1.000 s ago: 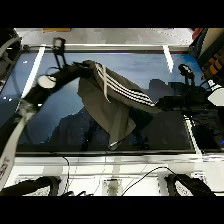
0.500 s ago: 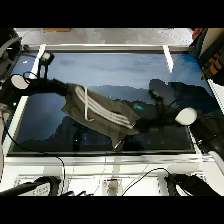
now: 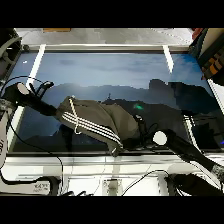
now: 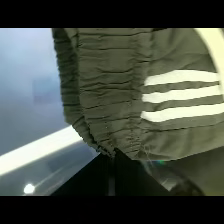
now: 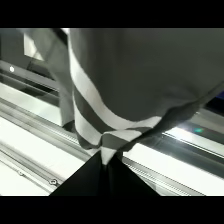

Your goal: Fold the clothes and pants, and hang the long-sleeved shirts on hangers.

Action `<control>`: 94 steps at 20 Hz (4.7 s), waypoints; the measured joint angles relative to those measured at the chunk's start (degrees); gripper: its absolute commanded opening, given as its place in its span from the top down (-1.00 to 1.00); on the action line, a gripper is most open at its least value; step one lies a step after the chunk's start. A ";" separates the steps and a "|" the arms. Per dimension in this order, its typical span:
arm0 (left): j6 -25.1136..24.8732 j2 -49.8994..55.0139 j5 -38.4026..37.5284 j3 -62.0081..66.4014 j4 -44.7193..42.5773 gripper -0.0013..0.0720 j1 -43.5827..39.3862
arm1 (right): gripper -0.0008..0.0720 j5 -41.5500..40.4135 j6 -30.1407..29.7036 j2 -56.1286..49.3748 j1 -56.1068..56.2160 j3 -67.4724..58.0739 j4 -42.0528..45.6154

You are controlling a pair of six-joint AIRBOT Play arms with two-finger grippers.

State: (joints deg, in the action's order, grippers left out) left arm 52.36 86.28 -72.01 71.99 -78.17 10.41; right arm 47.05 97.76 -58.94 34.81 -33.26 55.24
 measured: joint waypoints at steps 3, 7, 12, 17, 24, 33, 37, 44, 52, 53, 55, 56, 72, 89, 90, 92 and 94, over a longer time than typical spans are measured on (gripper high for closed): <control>1.14 0.37 0.50 0.00 -1.66 -0.68 0.22 | -0.36 -1.99 0.28 -0.24 0.55 0.35 0.59; 4.48 0.48 1.07 0.00 -2.34 -0.68 0.35 | -0.36 -3.34 0.52 -0.28 -0.37 0.31 3.58; 7.10 0.50 1.40 0.00 -2.62 -0.68 0.39 | -0.36 -3.32 0.66 -0.28 -13.46 -1.31 8.46; 12.28 0.55 4.28 0.00 -2.01 -0.68 1.33 | -0.36 2.60 -3.21 -0.28 -29.14 -3.34 9.27; 15.41 1.31 6.88 -0.02 14.43 -0.93 9.62 | -0.36 5.38 -6.93 -0.28 -35.12 -3.89 9.42; 15.41 10.45 2.99 -0.04 20.61 -0.93 8.94 | -0.36 4.46 -7.41 -0.28 -35.78 -3.91 8.70; 15.43 12.68 3.43 0.02 22.16 -0.93 5.88 | -0.36 5.57 -7.54 -1.16 -35.78 -2.08 7.43; 15.37 13.55 5.55 -0.02 21.81 -0.92 2.40 | -0.90 4.85 -13.00 -9.66 -35.85 2.40 -7.89; 15.37 13.64 5.09 -0.02 21.57 -0.92 0.87 | -0.90 13.55 -34.73 -21.24 -35.10 3.15 -29.33; 15.37 13.64 4.96 0.00 21.62 -0.92 0.83 | -0.90 14.29 -36.83 -21.77 -34.47 3.15 -30.47; 15.37 13.64 4.72 -0.02 21.73 -0.92 0.81 | -0.90 15.26 -40.46 -22.40 -32.61 2.86 -31.82; 15.37 13.64 4.63 -0.02 21.73 -0.92 0.76 | -0.90 15.52 -41.77 -22.58 -31.50 2.47 -32.48; 15.45 12.44 1.68 0.90 22.32 -0.92 1.22 | 0.95 -4.59 -34.62 -22.16 -25.20 -12.39 -25.18; 15.37 -4.24 0.90 4.70 23.39 -0.92 4.61 | 0.95 11.56 -23.06 -18.82 -90.01 -27.19 -4.02; 15.37 -4.57 0.92 4.72 23.39 -0.92 4.61 | 0.95 11.89 -22.64 -18.14 -94.44 -27.41 -3.65; 15.37 -4.98 0.94 4.72 23.39 -0.92 4.57 | 0.95 12.41 -21.09 -16.33 -103.51 -27.58 -1.99; 15.37 -5.16 0.94 4.72 23.39 -0.92 4.57 | 0.95 12.92 -17.94 -14.25 -112.06 -27.74 1.75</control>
State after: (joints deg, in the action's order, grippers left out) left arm 67.72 81.12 -71.07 76.71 -54.78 14.98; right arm 59.96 79.81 -73.19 -77.25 -60.99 56.99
